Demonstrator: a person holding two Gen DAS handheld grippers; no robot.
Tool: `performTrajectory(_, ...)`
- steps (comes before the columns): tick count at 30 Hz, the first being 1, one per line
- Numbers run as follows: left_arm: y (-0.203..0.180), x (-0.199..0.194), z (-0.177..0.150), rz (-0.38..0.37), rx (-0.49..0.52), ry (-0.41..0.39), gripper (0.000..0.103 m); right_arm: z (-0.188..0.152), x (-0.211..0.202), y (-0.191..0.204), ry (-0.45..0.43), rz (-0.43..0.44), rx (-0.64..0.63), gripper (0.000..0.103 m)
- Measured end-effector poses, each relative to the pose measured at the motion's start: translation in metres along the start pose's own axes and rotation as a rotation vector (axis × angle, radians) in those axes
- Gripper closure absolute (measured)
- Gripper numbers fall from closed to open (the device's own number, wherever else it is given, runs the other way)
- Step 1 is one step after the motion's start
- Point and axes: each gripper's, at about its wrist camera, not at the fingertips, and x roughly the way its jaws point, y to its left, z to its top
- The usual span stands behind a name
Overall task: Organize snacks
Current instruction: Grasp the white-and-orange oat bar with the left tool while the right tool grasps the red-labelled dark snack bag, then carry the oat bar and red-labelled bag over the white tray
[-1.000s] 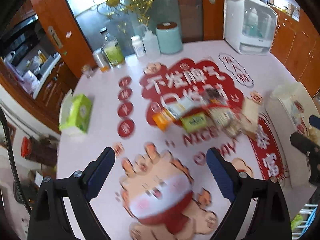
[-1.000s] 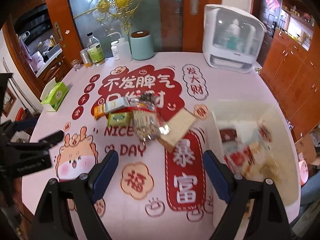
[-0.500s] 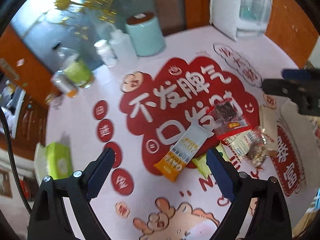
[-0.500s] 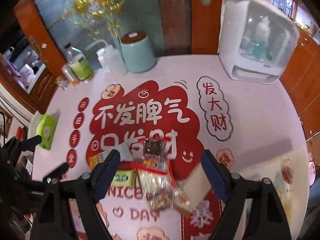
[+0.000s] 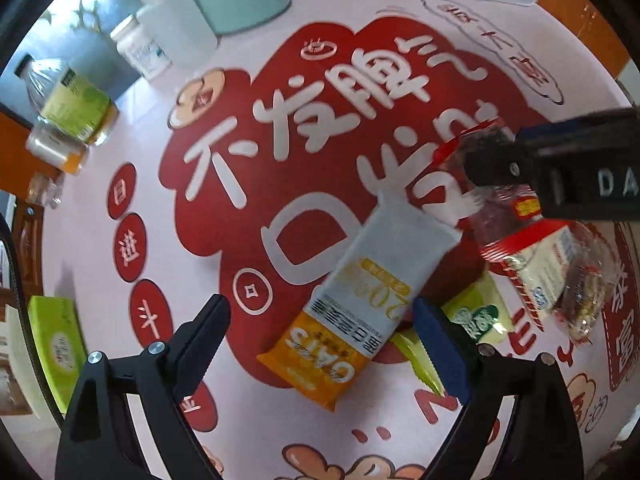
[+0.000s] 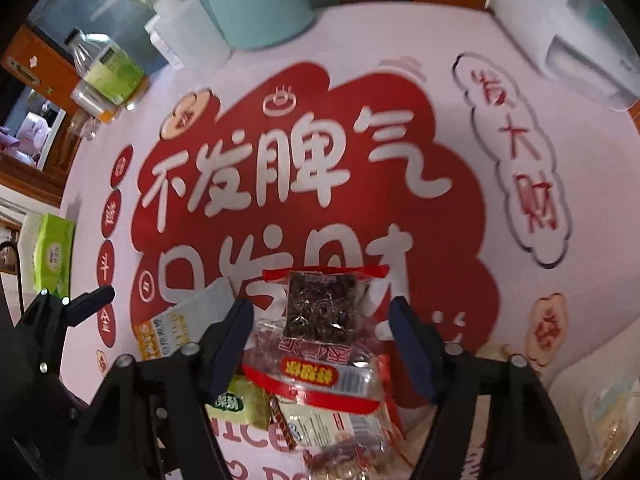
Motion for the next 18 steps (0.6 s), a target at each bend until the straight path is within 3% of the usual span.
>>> performTrajectory(3,0.003,0.012,0.002,-0.005,-0.015,0.023,0.011,-0.001,0.015,0.001,0.041,-0.012,-0.013,0.056)
performTrajectory(6,0.011,0.016,0.005,-0.047,-0.065,0.022,0.014,-0.002,0.018,0.002,0.039,-0.009,-0.025,0.059)
performTrajectory(8,0.017,0.018,0.006,-0.130,-0.117,0.026,0.032,-0.003,0.017,0.002,0.030,-0.001,-0.024,0.060)
performTrajectory(10,0.018,0.014,0.008,-0.120,-0.130,0.010,0.063,-0.004,0.017,0.002,0.023,0.000,-0.030,0.061)
performTrajectory(14,0.015,0.010,0.004,-0.099,-0.157,0.025,0.066,-0.013,0.009,0.002,-0.004,0.002,-0.027,0.062)
performTrajectory(18,0.010,-0.020,-0.008,-0.088,-0.186,-0.038,0.066,-0.021,-0.012,-0.008,-0.045,0.058,0.013,0.062)
